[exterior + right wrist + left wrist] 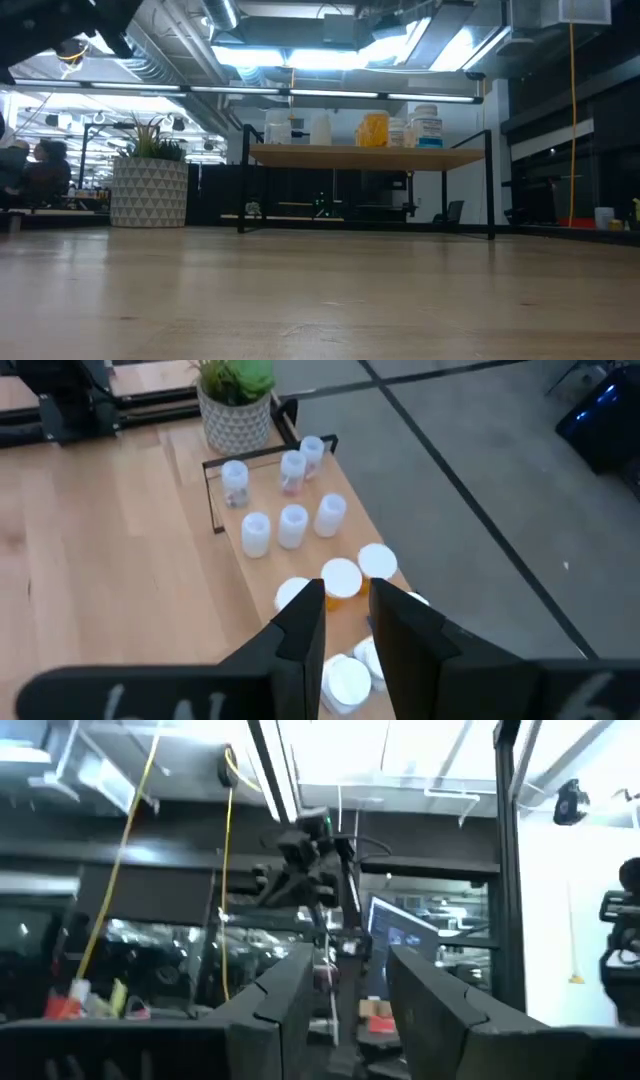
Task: Pick and place medicine bottles onto shelf by color
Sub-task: Adjust the pill bottles on the shelf
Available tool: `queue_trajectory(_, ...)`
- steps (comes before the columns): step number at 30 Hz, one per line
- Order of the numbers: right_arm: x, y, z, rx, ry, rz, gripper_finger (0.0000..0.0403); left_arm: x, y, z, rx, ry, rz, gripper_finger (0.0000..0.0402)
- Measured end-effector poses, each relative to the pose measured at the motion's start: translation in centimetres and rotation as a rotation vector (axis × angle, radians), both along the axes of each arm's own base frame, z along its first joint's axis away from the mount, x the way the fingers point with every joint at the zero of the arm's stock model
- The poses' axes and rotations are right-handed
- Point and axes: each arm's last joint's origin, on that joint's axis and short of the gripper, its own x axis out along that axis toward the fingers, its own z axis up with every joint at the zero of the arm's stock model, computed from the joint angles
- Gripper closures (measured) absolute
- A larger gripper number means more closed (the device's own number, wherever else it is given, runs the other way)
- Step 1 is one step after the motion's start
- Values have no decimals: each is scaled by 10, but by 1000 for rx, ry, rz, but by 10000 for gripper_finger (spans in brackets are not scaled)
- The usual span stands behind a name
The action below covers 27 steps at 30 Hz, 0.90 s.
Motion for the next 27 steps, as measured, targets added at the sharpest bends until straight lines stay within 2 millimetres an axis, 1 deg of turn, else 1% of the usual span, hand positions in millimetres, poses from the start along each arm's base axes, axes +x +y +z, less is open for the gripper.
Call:
queue_trajectory(1,-3,1,2,-2,-3,1,318,-1,0,1,7,-11,10,280)
queue_trajectory(2,-7,2,2,-4,-1,3,318,-2,1,3,-21,-27,29,280)
queue_trajectory(4,-11,4,3,-2,11,5,318,-2,4,7,-63,-10,112,280)
queue_trajectory(7,-18,6,1,16,51,2,318,4,4,9,54,102,183,280)
queue_trajectory(11,-23,8,-5,60,112,-16,318,9,0,29,224,99,133,280)
queue_trajectory(13,-24,9,-6,66,131,-16,318,14,-1,36,301,130,147,280)
queue_trajectory(15,-24,9,-6,65,128,-16,318,18,-1,46,374,138,198,280)
queue_trajectory(17,-24,9,-6,65,127,-16,318,22,2,60,361,140,264,280)
queue_trajectory(20,-23,8,-5,62,120,-15,318,32,12,85,233,200,461,280)
queue_trajectory(22,-22,8,-5,58,108,-16,318,48,23,97,148,349,603,280)
queue_trajectory(24,-21,8,-4,58,105,-16,318,65,34,104,105,562,710,280)
queue_trajectory(27,-21,8,-4,58,105,-17,318,92,53,120,140,844,758,280)
